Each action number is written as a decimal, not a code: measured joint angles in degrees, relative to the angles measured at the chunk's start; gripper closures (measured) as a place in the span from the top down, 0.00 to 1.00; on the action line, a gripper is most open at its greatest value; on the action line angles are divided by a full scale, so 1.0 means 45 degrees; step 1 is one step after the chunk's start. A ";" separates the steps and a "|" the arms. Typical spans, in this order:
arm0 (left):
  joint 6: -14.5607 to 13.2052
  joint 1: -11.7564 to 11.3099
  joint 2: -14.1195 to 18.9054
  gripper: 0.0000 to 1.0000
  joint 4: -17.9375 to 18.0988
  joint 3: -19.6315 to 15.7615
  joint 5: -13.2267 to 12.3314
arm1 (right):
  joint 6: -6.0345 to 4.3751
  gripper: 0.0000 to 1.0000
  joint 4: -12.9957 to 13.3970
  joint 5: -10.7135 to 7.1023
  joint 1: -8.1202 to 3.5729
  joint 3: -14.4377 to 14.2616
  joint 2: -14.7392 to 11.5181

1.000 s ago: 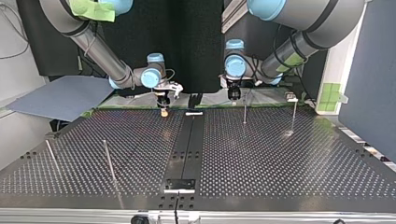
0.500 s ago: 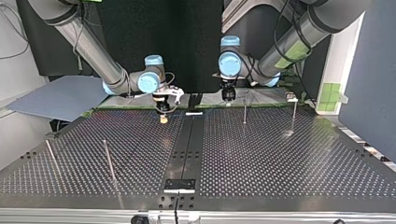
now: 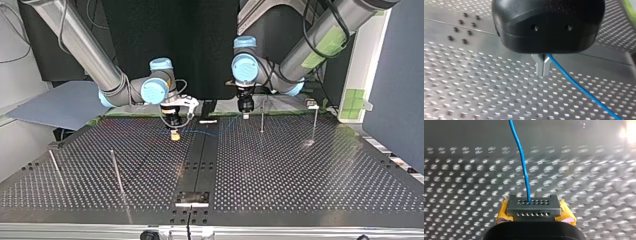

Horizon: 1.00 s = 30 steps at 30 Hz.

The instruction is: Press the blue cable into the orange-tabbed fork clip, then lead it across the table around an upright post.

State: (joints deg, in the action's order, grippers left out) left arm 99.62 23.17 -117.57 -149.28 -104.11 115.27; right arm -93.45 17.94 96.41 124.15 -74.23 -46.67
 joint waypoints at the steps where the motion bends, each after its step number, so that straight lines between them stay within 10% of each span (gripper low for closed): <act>1: -0.0001 0.0001 0.0114 0.00 -0.0111 0.0058 0.0021 | 0.0006 0.00 -0.0071 0.0006 0.0027 0.0000 -0.0104; 30: -0.0319 -0.0006 0.3545 0.00 -0.3205 0.2758 0.0506 | 0.0041 0.00 -0.2619 0.0139 0.0116 0.1948 -0.3555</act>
State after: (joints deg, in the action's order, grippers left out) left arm 98.18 23.15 -101.61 -163.70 -91.70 117.54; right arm -93.27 6.16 97.04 124.67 -65.47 -62.67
